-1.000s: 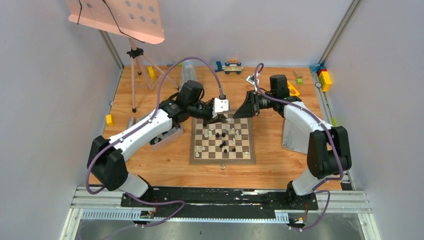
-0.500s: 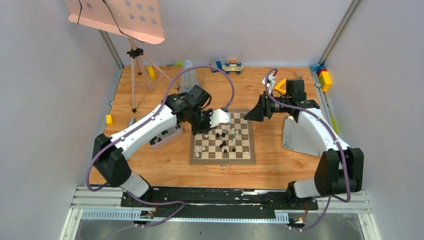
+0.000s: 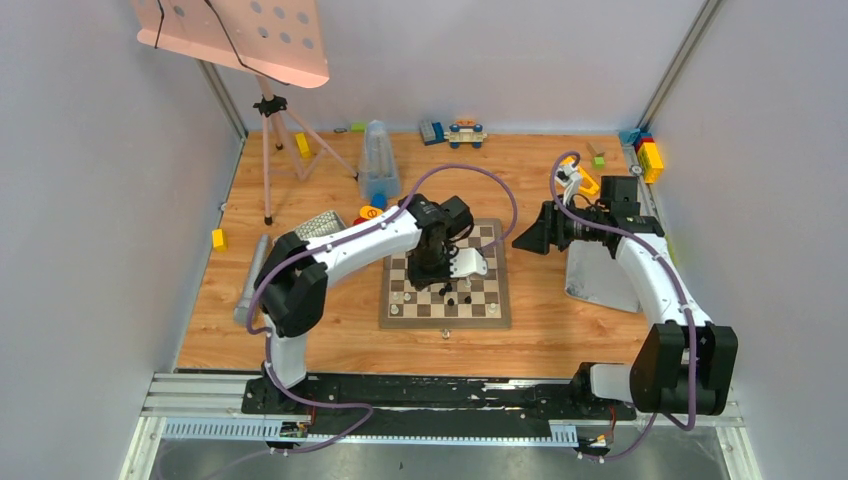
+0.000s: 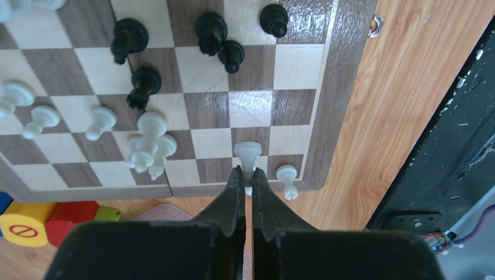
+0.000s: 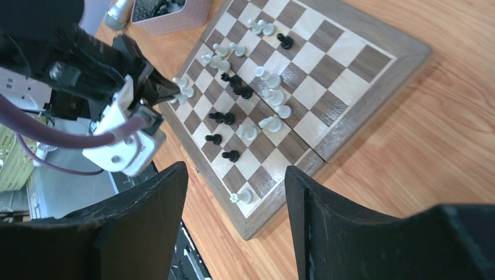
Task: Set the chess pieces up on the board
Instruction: Place the chess piece on the chessboard.
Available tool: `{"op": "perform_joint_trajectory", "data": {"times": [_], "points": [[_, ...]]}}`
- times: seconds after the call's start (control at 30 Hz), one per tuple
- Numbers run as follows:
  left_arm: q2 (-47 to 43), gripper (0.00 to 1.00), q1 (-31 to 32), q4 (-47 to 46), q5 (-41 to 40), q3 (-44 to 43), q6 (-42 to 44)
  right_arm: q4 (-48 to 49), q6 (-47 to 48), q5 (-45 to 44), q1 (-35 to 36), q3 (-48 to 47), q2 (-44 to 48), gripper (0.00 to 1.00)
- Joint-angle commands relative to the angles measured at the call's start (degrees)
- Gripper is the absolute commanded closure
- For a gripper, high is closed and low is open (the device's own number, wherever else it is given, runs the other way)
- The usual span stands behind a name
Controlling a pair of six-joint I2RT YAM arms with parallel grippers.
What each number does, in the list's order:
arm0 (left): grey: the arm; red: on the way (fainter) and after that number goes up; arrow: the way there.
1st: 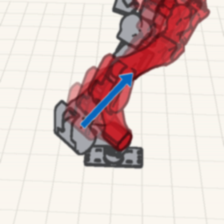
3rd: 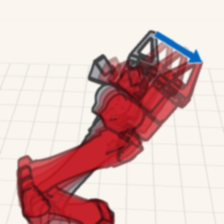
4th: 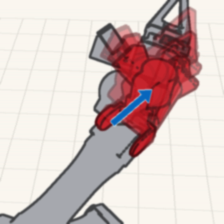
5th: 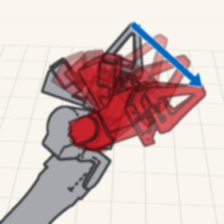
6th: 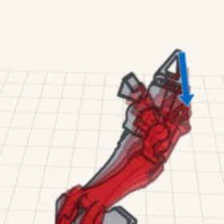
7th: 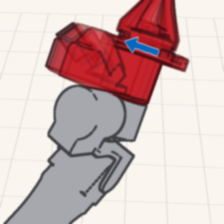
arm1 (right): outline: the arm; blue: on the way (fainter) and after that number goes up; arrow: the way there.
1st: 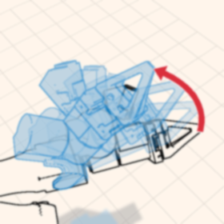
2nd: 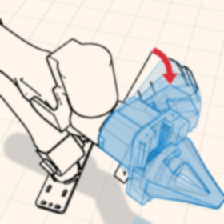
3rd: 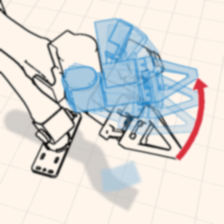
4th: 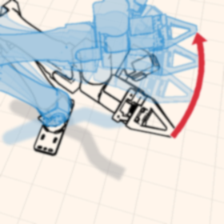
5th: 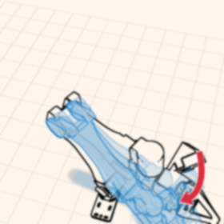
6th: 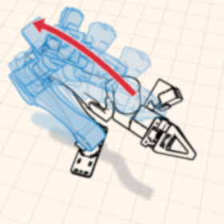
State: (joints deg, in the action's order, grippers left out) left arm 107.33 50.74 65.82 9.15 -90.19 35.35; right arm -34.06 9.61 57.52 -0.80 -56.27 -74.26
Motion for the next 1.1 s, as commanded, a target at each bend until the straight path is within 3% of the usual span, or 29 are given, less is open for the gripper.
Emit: {"op": "perform_joint_trajectory", "data": {"times": [0.0,0.83,1.07], "points": [[3.6,1.0,2.0,4.1,-2.1,-4.3,-2.3,-0.4,2.5,1.6,-3.0,-0.1,1.8,0.38],[12.3,1.0,3.2,7.6,-4.2,-9.2,-3.7,-2.1,3.8,5.1,-6.3,0.2,1.7,0.39],[13.4,0.95,3.4,7.5,-4.6,-9.8,-4.0,-2.4,3.8,5.3,-6.4,0.2,1.5,0.39]]}}
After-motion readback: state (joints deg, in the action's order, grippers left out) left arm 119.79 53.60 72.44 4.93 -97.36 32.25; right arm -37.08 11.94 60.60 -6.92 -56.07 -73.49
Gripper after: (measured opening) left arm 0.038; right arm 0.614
